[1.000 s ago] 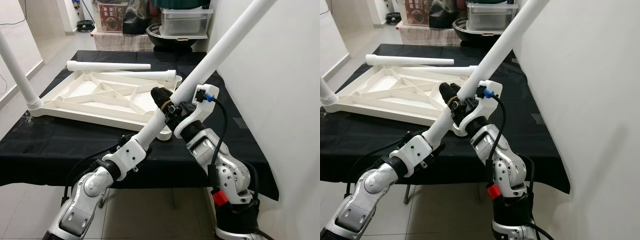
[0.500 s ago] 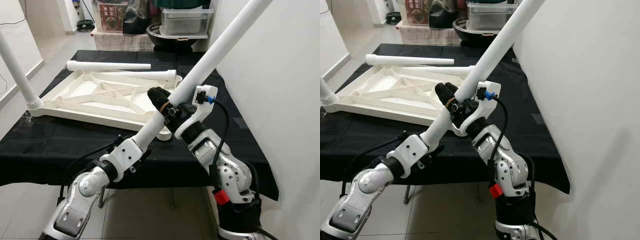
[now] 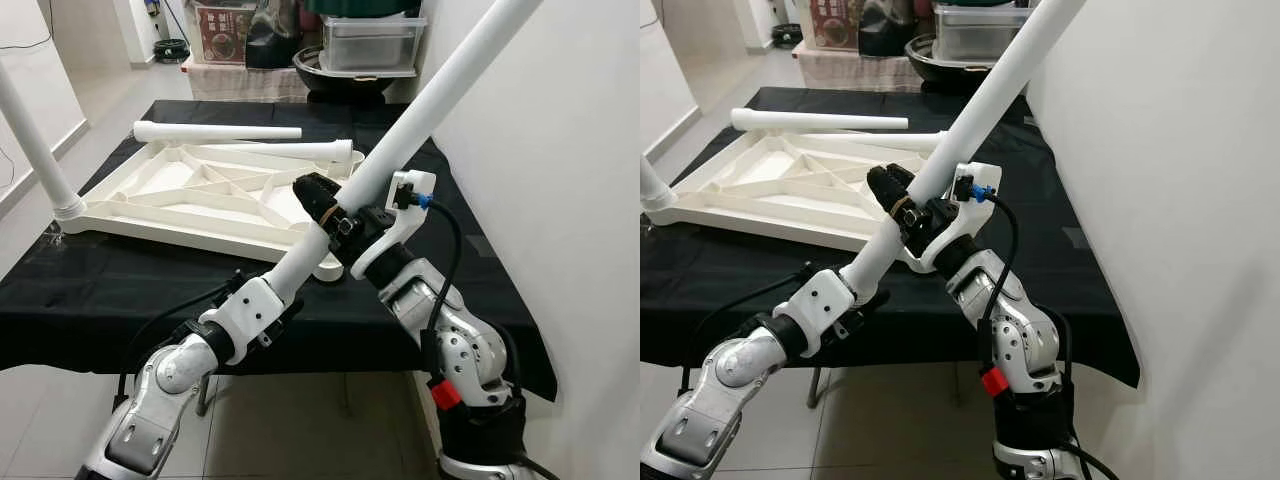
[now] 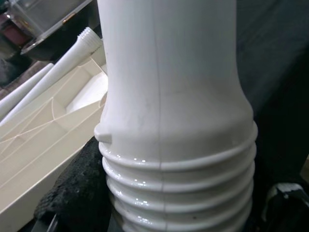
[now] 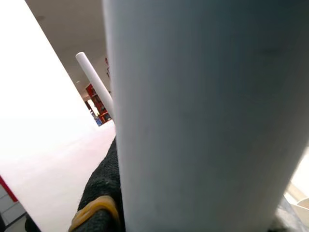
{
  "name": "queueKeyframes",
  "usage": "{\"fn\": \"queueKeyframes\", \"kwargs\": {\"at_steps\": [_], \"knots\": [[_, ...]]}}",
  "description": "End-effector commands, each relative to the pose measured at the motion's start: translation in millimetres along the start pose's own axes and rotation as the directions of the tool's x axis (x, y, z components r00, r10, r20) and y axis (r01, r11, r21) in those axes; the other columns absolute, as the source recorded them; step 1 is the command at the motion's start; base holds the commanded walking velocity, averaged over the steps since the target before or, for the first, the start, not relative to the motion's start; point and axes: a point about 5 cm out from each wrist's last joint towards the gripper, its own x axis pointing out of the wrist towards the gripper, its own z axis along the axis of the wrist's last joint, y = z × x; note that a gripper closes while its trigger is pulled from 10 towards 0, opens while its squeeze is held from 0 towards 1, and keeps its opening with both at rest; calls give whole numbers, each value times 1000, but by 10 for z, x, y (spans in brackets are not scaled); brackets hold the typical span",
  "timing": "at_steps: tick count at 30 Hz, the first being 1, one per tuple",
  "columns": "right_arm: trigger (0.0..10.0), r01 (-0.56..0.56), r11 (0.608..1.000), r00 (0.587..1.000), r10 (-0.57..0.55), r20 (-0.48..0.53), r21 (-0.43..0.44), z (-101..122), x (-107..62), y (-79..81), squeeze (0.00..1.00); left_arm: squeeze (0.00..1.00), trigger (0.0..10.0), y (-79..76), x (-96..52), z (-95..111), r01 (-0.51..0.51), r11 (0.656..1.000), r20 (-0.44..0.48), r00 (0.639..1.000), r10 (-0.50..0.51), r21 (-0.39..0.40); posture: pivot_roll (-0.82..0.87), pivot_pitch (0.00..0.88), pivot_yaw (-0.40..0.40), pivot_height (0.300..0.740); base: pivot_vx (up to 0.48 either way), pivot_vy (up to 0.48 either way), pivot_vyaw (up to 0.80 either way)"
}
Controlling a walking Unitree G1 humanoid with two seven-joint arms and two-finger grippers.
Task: Building children table
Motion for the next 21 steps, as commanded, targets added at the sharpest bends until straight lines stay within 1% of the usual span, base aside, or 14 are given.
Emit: {"fn": "queueKeyframes", "kwargs": {"at_steps": [1,6,7,10,11,13,14,18,21], "knots": [[10000,-59,998,998,59,-26,4,-69,21,64,0,0,10000,-55,-18,44,62,998,23,998,-62,8,68,90,-24,740,0,0,0],[10000,-48,999,998,48,-27,2,-77,19,46,0,0,10000,-29,-20,48,52,998,24,998,-53,18,70,86,-23,740,0,0,0],[10000,-50,999,999,50,-20,7,-73,17,43,1000,0,10000,-22,-20,50,49,999,24,998,-50,21,70,85,-23,740,0,0,0],[10000,-55,998,998,55,-20,-4,-69,14,39,1000,0,10000,-12,-21,53,42,999,25,999,-42,25,69,81,-24,740,0,0,0],[10000,-57,998,998,56,-22,-9,-69,13,38,725,0,10000,-11,-21,54,40,999,26,999,-41,27,69,81,-24,740,0,0,0],[10000,-57,998,998,56,-22,-9,-69,13,38,725,0,10000,-11,-21,54,40,999,26,999,-41,27,69,81,-24,740,0,0,0],[10000,-64,998,998,64,-27,-13,-71,14,48,0,0,10000,-10,-23,57,42,999,27,999,-43,29,69,82,-25,740,0,0,0],[10000,-62,998,998,61,-27,-18,-68,17,42,0,0,10000,-11,-33,63,51,998,33,998,-52,33,69,79,-24,740,0,0,0],[10000,-69,997,997,68,-23,-21,-59,21,34,0,0,10000,-52,-65,43,113,993,31,993,-114,18,69,85,-22,740,0,0,0]]}}
